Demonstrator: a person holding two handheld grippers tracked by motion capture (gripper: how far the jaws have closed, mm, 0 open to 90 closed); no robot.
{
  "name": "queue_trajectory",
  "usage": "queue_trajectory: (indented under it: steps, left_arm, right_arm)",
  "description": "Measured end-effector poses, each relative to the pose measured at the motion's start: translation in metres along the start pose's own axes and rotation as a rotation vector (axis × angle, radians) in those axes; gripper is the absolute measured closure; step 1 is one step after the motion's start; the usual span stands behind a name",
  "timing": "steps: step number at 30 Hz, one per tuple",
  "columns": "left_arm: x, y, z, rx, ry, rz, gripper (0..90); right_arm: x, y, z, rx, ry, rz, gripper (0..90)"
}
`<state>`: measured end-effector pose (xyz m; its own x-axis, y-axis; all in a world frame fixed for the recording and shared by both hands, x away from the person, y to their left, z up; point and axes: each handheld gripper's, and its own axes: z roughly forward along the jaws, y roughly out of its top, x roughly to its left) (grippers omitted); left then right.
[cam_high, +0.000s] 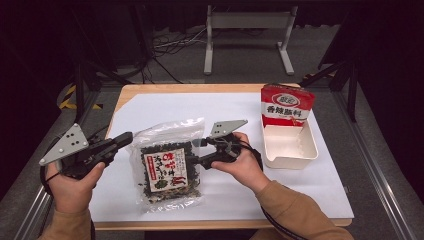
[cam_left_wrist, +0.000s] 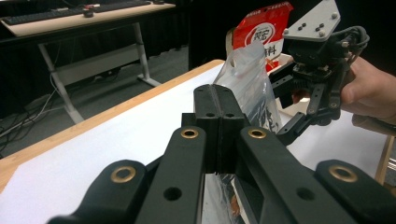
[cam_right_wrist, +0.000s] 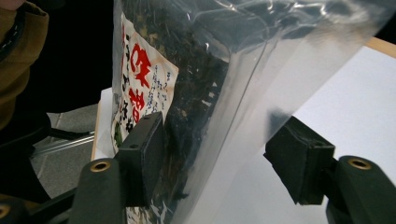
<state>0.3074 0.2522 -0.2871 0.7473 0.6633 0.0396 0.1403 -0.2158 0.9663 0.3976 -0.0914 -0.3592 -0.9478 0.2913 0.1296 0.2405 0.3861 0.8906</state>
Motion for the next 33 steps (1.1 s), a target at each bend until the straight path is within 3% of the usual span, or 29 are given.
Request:
queue_trajectory:
  steps: [8,10,14,21,26,33]
  left_arm:
    - [0.0001,0.0007,0.0009,-0.003,0.005,0.005,90.0]
    - [0.0001,0.0009,0.0017,-0.005,0.007,0.006,90.0]
    - [0.0003,0.0008,0.0026,-0.005,0.008,0.004,90.0]
    - [0.0013,-0.0005,0.0041,-0.009,0.011,-0.006,90.0]
    - [0.0014,-0.0004,0.0036,-0.012,0.009,-0.009,90.0]
    - [0.0021,-0.0007,0.0039,-0.016,0.008,-0.015,90.0]
  right_arm:
    - [-0.0005,0.0007,0.0069,0.005,0.047,0.010,44.2]
    - [-0.0022,-0.0008,0.0093,0.000,0.082,0.027,48.9]
    - [-0.0024,-0.0021,0.0105,0.003,0.090,0.014,54.0]
    - [-0.0026,-0.0003,0.0085,0.016,0.109,0.003,62.0]
    - [-0.0017,0.0021,0.0061,0.028,0.155,0.005,71.2]
    - [-0.0022,0.0023,0.0029,0.016,0.207,0.013,76.5]
